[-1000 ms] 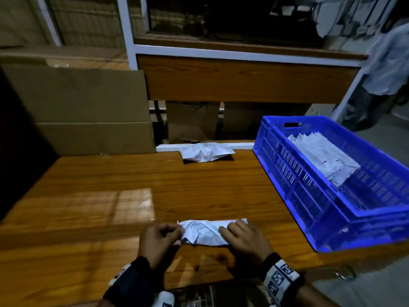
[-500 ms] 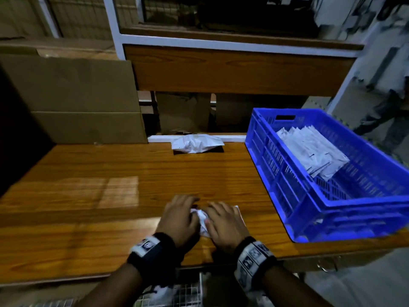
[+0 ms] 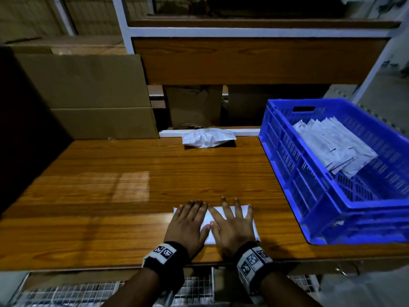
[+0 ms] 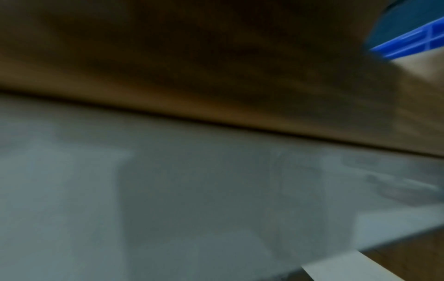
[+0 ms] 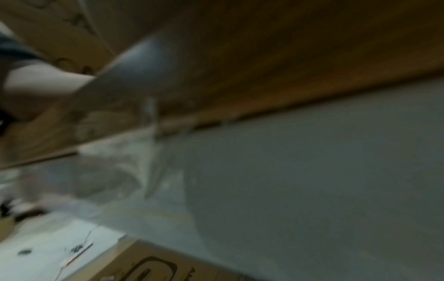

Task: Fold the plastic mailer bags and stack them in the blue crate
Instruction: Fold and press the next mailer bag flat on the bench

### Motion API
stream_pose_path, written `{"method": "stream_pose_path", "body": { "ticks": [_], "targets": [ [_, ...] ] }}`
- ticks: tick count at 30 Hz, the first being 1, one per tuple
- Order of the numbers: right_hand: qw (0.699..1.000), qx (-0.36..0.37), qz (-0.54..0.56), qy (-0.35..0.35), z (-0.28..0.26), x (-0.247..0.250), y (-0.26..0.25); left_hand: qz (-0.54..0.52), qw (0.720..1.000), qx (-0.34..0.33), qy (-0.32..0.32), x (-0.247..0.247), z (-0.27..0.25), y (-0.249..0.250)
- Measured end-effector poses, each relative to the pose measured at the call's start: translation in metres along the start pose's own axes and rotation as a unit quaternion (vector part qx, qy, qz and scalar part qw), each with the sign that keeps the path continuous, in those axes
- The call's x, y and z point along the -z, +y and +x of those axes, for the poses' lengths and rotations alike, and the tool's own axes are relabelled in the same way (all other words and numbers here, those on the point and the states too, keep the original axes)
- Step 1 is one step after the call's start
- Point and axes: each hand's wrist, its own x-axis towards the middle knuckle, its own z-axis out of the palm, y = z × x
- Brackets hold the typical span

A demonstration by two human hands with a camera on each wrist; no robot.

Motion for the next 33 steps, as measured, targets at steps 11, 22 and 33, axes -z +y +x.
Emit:
{"method": "stream_pose_path", "body": {
  "ticks": [11, 22, 33],
  "targets": [
    [0.999, 0.017, -0.025, 0.012, -0.005, -0.001, -0.003, 0.043, 0.999, 0.001, -0.003, -0.003, 0.000, 0.005],
    [0.998, 0.005, -0.055, 0.004, -0.001, 0.000, -0.013, 0.051, 0.999, 0.010, -0.015, -0.006, 0.001, 0.009],
    [0.998, 0.036, -0.013, -0.058, -0.004, 0.002, 0.008, 0.008, 0.999, -0.009, -0.035, 0.010, -0.004, 0.011]
  ]
}}
